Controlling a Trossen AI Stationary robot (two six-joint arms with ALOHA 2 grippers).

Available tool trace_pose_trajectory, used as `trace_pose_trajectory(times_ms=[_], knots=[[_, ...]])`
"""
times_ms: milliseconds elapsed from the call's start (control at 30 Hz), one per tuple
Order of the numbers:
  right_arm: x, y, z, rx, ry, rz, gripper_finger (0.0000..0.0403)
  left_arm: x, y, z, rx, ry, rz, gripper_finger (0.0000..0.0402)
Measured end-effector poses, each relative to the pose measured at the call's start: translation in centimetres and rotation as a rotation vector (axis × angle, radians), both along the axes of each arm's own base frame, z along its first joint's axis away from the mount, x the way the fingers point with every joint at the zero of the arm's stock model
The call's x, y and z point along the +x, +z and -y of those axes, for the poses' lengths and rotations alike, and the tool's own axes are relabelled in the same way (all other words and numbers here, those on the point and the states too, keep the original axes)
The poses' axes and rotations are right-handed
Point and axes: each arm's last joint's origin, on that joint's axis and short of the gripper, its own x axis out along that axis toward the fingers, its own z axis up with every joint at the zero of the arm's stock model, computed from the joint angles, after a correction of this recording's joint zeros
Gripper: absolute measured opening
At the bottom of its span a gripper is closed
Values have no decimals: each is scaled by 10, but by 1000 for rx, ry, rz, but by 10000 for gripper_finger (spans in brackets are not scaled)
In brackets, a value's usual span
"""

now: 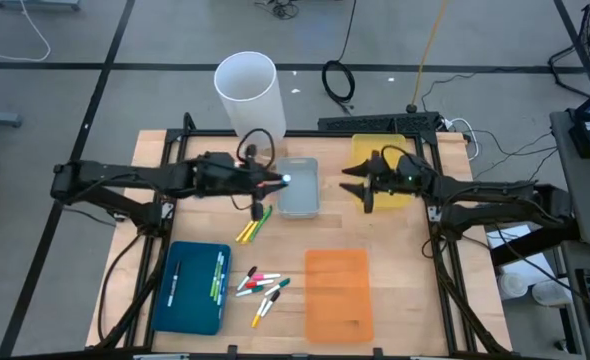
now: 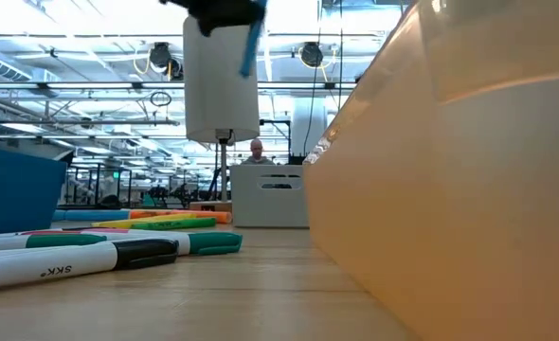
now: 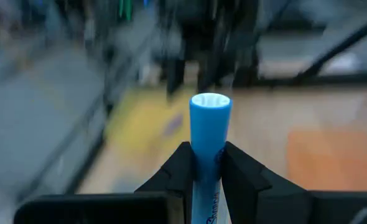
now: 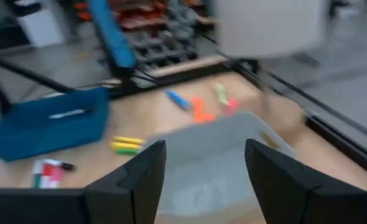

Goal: Pick & Place Markers
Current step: Put the bottom large blue highlighter pen in the yellow bin

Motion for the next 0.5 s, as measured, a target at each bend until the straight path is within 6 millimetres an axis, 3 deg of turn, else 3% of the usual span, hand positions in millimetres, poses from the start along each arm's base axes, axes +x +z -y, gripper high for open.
trace_pose_trajectory(times_ms=[267, 500], knots=[[30, 3, -33, -107, 175, 185, 208, 47, -33, -11, 33, -89, 77, 60], [47, -6, -43, -132, 218, 199, 208, 68, -45, -10, 15, -221, 185, 60]])
